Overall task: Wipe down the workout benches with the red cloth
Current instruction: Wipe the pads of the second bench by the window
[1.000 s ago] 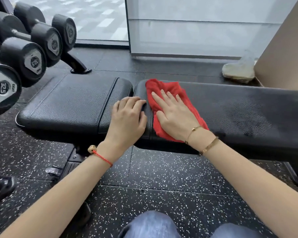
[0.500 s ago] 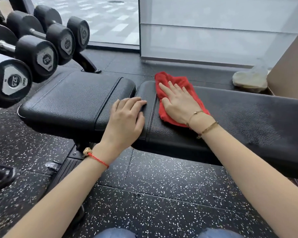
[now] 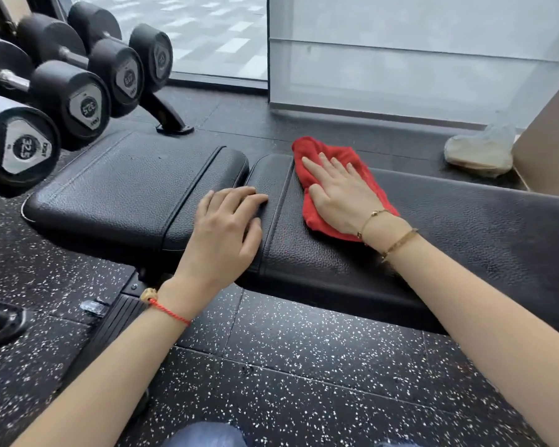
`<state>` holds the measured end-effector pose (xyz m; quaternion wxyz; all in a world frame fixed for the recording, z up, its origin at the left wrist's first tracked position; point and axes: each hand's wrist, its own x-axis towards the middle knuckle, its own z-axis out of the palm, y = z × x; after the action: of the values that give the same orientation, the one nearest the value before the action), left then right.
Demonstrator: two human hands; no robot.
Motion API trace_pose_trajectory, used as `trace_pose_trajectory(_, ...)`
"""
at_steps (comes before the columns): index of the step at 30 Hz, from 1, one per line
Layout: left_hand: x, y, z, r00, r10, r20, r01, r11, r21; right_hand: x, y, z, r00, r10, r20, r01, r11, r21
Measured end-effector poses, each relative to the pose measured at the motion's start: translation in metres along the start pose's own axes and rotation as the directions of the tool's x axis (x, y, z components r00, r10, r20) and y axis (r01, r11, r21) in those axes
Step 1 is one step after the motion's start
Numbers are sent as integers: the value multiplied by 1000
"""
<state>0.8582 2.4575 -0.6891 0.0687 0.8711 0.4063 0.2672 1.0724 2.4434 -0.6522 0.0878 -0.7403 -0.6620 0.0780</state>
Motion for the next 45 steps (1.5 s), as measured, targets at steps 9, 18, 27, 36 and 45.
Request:
trace_pose_trajectory(9, 0, -3, 1, 1000, 17, 3, -17, 1000, 0, -62, -18, 14, 974, -224, -40, 223, 975, -18)
trace_pose_trajectory(18, -1, 0, -1, 1000, 8, 26, -8, 1000, 25, -25, 32, -6, 996, 84, -32, -84, 996, 20)
trace_pose_trajectory(27, -8, 31, 10, 1000, 18, 3, -18, 998, 59, -83, 3, 7, 985, -164, -53, 162, 986, -38)
trace_pose_trajectory(36, -13, 35, 15, 1000, 15, -27, -12, 994, 113, -52, 44, -8, 993, 110, -53, -109, 994, 12)
trace_pose_trajectory(45, -12, 32, 18, 998, 33, -57, -26, 994, 110, -70, -3, 11, 990, -121, -77, 120, 993, -15)
